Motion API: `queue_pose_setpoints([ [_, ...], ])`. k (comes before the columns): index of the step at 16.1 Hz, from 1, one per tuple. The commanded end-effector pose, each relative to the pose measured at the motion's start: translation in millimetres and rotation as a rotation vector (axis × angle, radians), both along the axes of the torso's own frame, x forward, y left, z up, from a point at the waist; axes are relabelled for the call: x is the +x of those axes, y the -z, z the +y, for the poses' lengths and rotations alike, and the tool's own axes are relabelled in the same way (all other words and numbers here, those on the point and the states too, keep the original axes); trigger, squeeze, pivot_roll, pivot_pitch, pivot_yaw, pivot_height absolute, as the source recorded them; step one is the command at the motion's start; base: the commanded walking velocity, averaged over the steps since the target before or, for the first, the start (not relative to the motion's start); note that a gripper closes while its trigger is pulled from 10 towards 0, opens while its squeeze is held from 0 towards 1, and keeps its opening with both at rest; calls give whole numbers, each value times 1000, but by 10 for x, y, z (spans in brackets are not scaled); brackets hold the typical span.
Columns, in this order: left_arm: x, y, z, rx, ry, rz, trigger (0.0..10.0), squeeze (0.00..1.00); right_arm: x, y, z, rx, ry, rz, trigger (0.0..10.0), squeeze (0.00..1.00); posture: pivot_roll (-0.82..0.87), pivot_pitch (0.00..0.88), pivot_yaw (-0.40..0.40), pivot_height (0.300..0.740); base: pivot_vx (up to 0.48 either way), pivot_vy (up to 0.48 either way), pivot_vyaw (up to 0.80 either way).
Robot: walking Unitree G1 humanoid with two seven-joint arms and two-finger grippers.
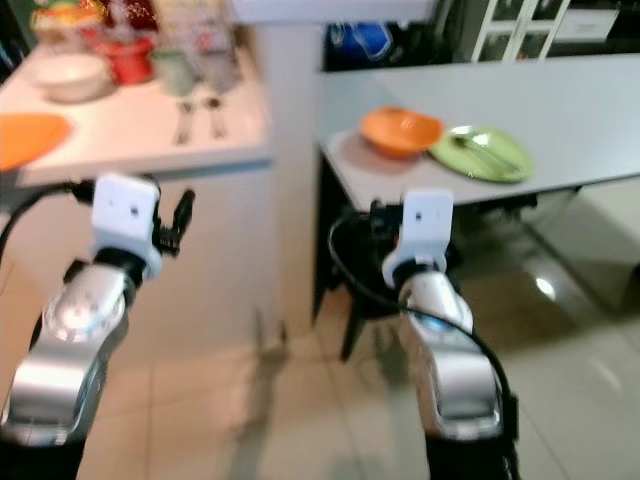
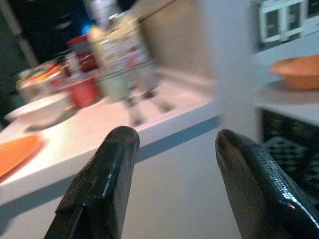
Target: Setting the table
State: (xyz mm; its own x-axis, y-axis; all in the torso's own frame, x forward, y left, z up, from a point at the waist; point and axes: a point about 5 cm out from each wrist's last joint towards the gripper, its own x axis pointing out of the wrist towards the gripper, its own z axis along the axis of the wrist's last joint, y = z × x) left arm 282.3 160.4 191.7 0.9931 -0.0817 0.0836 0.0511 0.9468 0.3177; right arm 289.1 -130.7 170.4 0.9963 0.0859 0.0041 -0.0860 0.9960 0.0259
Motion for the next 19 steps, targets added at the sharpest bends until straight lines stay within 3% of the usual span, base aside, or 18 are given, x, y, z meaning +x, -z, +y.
queue_pose_setpoints([
  [1,18,-58,20,-18,-26,-32,10000,0,30,-83,33,0,-7,-38,10000,0,32,0,-12,740,0,446,0],
  [3,36,-137,-10,-70,-39,-76,10000,0,79,-105,11,-5,0,-50,10000,0,39,0,-10,740,0,0,0],
  [7,82,-184,-2,-65,-65,-92,10000,0,126,-190,60,-13,1,-92,10000,0,36,0,-10,740,0,0,103],
  [11,126,-225,-107,-99,-31,-102,10000,0,203,-280,1,-18,29,-130,10000,0,37,0,-9,740,384,0,717],
  [16,140,-237,-52,-79,-33,-105,10000,0,257,-296,-30,-21,59,-139,10000,0,39,0,-10,740,429,0,768],
  [19,145,-231,-77,-76,-6,-99,10000,0,295,-325,-100,-10,95,-158,10000,0,45,0,-10,740,430,0,0],
])
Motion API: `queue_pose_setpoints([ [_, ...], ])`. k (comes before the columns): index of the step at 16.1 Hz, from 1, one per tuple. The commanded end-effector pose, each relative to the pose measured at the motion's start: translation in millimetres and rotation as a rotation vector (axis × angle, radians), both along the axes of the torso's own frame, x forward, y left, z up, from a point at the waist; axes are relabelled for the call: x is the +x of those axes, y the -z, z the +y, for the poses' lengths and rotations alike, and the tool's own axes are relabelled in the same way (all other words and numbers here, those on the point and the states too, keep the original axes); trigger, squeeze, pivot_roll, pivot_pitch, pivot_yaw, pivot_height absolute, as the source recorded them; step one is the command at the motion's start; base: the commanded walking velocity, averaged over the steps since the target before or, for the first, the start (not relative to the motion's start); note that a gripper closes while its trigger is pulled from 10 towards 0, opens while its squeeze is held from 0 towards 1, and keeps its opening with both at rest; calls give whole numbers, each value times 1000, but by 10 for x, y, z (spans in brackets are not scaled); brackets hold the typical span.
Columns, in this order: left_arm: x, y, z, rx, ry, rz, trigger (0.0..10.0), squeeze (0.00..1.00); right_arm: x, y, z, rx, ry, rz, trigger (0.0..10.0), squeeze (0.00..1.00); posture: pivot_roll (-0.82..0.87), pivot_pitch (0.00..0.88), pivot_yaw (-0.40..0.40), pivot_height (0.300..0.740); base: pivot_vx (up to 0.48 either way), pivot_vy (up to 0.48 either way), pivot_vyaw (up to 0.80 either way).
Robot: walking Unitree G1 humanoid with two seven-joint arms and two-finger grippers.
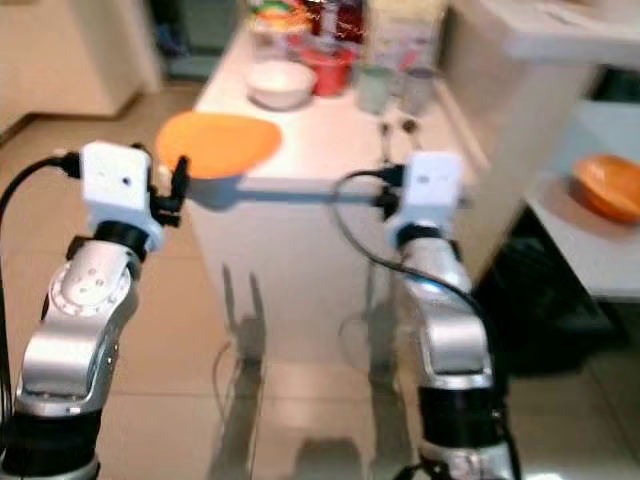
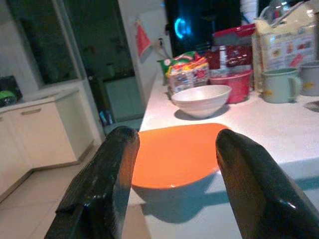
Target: Setting the table
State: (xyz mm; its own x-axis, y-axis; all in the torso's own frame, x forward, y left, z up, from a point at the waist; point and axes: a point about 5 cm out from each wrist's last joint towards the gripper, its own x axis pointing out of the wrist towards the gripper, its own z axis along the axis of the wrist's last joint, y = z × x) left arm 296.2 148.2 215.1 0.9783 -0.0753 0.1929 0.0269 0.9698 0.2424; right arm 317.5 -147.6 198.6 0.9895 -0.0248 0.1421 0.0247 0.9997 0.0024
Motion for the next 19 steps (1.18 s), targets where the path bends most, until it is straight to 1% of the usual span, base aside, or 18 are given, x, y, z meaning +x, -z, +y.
queue_pose_setpoints([
  [1,5,5,42,7,-5,7,10000,0,15,-44,63,7,-15,-21,10000,0,45,0,-10,740,431,0,0],
  [3,-8,25,23,6,17,14,10000,0,20,-48,44,7,-11,-19,10000,0,39,0,-10,740,435,0,0],
  [4,-15,35,-9,2,36,18,10000,0,34,-67,7,38,-9,-14,10000,0,40,0,-13,740,439,0,0],
  [9,-9,25,-78,-4,76,13,10000,0,85,-120,-30,49,-10,-21,10000,0,35,0,-14,740,436,0,-800],
  [12,-8,24,-89,-8,77,8,10000,0,97,-126,-10,10,-59,-7,10000,0,34,0,-18,740,437,0,0],
  [13,-11,22,-96,-9,78,6,10000,0,102,-123,-9,12,-71,-4,10000,0,35,0,-20,740,439,0,0],
  [16,-17,24,-93,-7,82,5,10000,0,124,-133,-11,9,-72,-8,10000,0,38,0,-22,740,439,0,0],
  [19,-37,26,-120,-9,111,8,10000,0,118,-141,-17,13,-53,-9,10000,0,37,0,-22,740,437,0,0],
])
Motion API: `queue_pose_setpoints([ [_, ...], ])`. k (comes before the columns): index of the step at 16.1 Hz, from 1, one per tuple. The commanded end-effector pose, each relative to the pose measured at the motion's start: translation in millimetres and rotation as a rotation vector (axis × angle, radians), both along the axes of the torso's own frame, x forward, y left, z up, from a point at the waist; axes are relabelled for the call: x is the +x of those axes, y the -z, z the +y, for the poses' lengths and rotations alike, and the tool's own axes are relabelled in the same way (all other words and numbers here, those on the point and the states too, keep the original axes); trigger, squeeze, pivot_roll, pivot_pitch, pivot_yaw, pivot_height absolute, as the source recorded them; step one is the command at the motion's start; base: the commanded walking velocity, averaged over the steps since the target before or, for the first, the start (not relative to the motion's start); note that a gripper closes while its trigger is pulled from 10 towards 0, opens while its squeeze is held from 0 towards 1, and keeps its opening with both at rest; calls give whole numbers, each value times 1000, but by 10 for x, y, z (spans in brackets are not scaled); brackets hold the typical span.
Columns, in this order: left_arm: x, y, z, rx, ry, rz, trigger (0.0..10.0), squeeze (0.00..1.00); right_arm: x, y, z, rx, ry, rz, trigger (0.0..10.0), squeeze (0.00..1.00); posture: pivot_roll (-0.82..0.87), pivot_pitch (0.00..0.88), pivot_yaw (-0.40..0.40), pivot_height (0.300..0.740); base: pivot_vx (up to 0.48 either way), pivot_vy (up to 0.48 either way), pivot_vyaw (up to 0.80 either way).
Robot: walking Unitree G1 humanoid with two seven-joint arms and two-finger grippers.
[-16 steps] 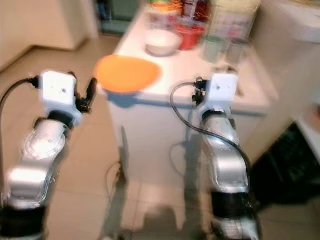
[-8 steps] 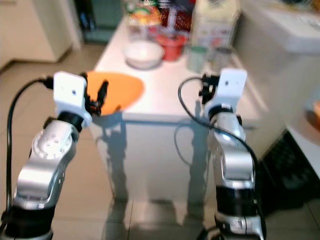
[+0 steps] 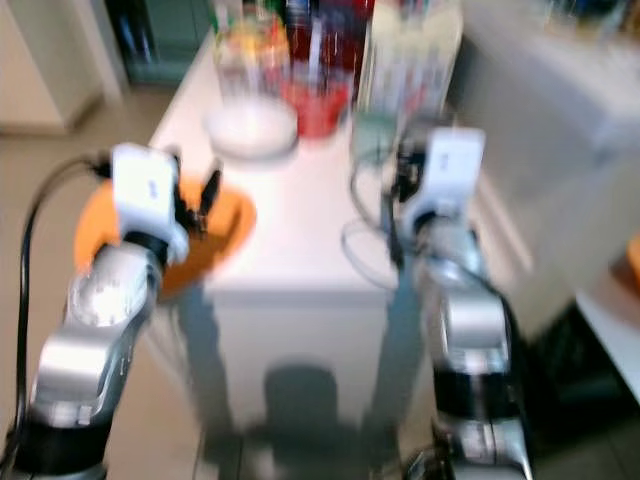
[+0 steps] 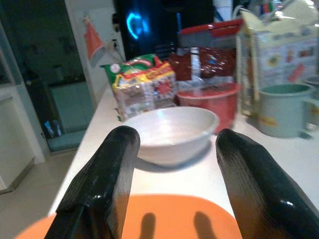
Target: Setting the table
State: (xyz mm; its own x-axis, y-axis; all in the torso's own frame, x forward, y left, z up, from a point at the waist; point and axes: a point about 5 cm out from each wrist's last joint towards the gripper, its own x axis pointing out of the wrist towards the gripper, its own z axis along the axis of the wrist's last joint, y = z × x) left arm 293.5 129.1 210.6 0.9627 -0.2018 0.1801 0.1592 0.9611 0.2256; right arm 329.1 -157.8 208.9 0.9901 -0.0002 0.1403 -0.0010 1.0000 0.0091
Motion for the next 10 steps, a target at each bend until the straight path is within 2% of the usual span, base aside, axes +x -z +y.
queue_pose_setpoints([
  [1,-34,7,36,-3,11,13,10000,0,-17,-34,62,13,-9,-12,10000,0,35,0,-21,740,0,0,0],
  [6,-86,12,-29,1,74,12,10000,0,-54,-3,13,38,17,4,10000,0,33,0,-24,740,0,0,0],
  [8,-119,-4,-69,30,130,8,10000,0,-52,10,-10,46,33,18,10000,0,34,0,-27,740,0,0,0],
  [9,-140,-12,-90,34,168,8,10000,0,-38,14,-20,56,30,21,10000,376,34,0,-27,740,0,0,0],
  [10,-155,-19,-107,28,204,14,10000,0,2,47,-33,48,24,54,10000,1000,33,0,-25,740,0,0,0],
])
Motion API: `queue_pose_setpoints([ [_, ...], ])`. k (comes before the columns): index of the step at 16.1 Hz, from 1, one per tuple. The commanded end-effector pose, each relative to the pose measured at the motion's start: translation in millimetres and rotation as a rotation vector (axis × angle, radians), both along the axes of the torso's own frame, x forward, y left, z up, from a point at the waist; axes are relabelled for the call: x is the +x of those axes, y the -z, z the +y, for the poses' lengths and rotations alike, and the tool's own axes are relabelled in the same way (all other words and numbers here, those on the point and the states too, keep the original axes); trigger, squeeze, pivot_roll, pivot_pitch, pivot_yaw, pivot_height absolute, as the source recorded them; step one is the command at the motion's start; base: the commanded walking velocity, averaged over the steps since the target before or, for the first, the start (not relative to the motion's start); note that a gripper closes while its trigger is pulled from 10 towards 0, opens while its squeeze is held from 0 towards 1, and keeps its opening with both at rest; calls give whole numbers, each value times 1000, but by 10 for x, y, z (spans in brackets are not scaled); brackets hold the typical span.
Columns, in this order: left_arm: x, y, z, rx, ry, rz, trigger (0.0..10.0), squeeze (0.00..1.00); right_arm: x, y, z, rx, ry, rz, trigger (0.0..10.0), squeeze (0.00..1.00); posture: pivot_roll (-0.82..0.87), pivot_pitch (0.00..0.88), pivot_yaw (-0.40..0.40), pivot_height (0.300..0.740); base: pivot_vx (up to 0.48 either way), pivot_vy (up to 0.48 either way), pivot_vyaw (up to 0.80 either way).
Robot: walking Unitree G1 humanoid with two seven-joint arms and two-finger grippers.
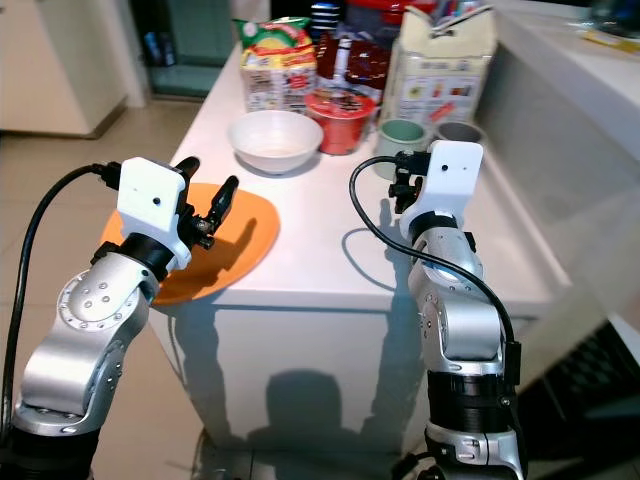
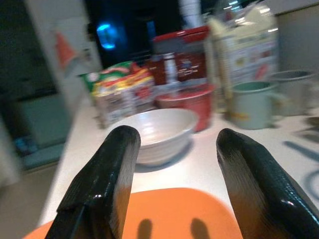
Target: Setting the table
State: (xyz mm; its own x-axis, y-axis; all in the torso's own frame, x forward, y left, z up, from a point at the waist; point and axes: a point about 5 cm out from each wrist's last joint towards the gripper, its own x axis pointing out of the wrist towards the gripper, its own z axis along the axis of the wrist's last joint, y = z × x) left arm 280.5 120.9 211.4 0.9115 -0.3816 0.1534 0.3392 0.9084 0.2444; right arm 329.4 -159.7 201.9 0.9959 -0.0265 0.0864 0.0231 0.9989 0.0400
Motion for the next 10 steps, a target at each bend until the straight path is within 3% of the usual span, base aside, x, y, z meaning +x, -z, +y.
queue_pose_setpoints([
  [1,-38,-13,-44,5,56,6,10000,0,74,29,-30,-9,-5,51,10000,1000,32,0,-24,740,0,0,0],
  [2,-65,-7,-90,16,129,24,10000,0,250,19,-42,-40,-24,81,10000,1000,32,0,-25,740,0,0,0],
  [5,-82,-10,-139,39,179,30,10000,0,513,14,-30,-63,-39,113,10000,1000,44,0,-32,740,0,0,0],
  [10,-121,-71,-110,66,199,25,10000,0,813,-10,-87,-65,-14,155,10000,1000,83,13,-45,740,0,0,0],
])
